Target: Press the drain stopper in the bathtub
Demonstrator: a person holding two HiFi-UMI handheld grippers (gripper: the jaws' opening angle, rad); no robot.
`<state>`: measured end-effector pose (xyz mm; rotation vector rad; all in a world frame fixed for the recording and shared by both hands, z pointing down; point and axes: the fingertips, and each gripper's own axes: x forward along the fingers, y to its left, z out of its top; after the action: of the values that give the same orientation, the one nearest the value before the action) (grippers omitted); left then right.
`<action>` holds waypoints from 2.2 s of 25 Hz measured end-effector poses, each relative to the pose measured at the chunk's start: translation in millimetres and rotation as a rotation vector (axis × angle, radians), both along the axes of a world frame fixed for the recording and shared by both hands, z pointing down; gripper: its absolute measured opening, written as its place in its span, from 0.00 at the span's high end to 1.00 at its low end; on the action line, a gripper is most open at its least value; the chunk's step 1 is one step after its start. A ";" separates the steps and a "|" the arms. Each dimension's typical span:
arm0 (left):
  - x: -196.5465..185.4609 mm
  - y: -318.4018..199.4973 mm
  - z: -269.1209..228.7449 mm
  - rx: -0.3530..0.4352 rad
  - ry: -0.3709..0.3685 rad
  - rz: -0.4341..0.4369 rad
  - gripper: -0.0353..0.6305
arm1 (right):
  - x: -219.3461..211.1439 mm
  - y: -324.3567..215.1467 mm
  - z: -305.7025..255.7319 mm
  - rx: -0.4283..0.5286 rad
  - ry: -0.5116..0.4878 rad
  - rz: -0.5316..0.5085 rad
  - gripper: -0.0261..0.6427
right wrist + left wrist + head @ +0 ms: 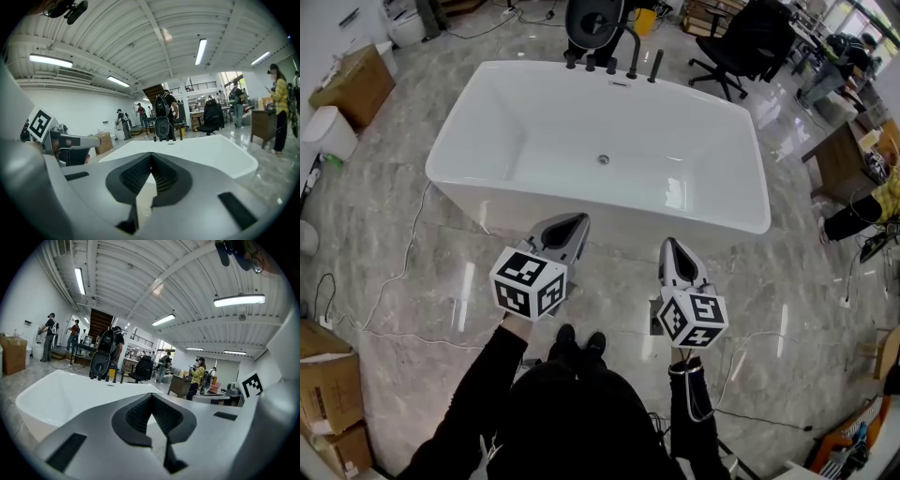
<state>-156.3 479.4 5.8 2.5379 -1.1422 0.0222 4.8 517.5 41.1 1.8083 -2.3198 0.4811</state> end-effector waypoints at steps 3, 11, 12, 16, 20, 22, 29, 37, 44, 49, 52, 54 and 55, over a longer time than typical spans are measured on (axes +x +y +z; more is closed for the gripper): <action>-6.9 -6.9 3.9 -0.002 0.002 0.009 0.95 | -5.1 -6.4 1.6 -0.003 0.013 0.010 0.96; -12.8 -34.8 14.6 -0.020 -0.001 0.023 0.95 | -0.5 -29.5 2.2 -0.013 0.030 0.043 0.96; -11.1 -39.5 15.9 -0.024 0.000 0.022 0.95 | 1.7 -34.1 2.9 -0.017 0.032 0.043 0.96; 0.2 -66.1 20.6 -0.033 -0.002 0.014 0.95 | 13.2 -62.0 7.0 -0.025 0.029 0.036 0.96; 6.0 -97.8 27.8 -0.040 -0.002 0.000 0.95 | 19.9 -96.3 15.6 -0.030 0.017 0.021 0.96; 10.2 -114.8 29.8 -0.044 -0.003 -0.008 0.95 | 24.0 -114.7 17.8 -0.035 0.013 0.007 0.96; 38.5 -183.5 41.8 -0.067 -0.015 -0.042 0.95 | 54.7 -184.1 29.2 -0.065 0.010 -0.027 0.96; 66.6 -252.9 47.1 -0.100 -0.061 -0.063 0.95 | 88.3 -249.2 39.2 -0.100 -0.025 -0.051 0.96; 73.8 -306.0 51.0 -0.122 -0.081 -0.051 0.95 | 92.4 -295.9 50.3 -0.137 -0.036 -0.051 0.96; 73.0 -340.7 62.3 -0.136 -0.072 -0.028 0.95 | 91.7 -321.4 60.4 -0.161 -0.024 -0.024 0.96; 71.0 -362.4 66.6 -0.147 -0.067 -0.013 0.95 | 89.6 -336.8 65.8 -0.182 -0.013 -0.010 0.96; 67.0 -378.7 68.5 -0.150 -0.064 -0.001 0.95 | 84.4 -350.3 70.5 -0.193 -0.010 -0.002 0.96; 64.4 -386.6 69.8 -0.151 -0.063 0.005 0.95 | 80.7 -357.2 73.5 -0.199 -0.010 0.001 0.96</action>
<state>-91.9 92.8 75.6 2.4221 -1.1140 0.1830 85.5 160.2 114.6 1.7177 -2.1887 0.6955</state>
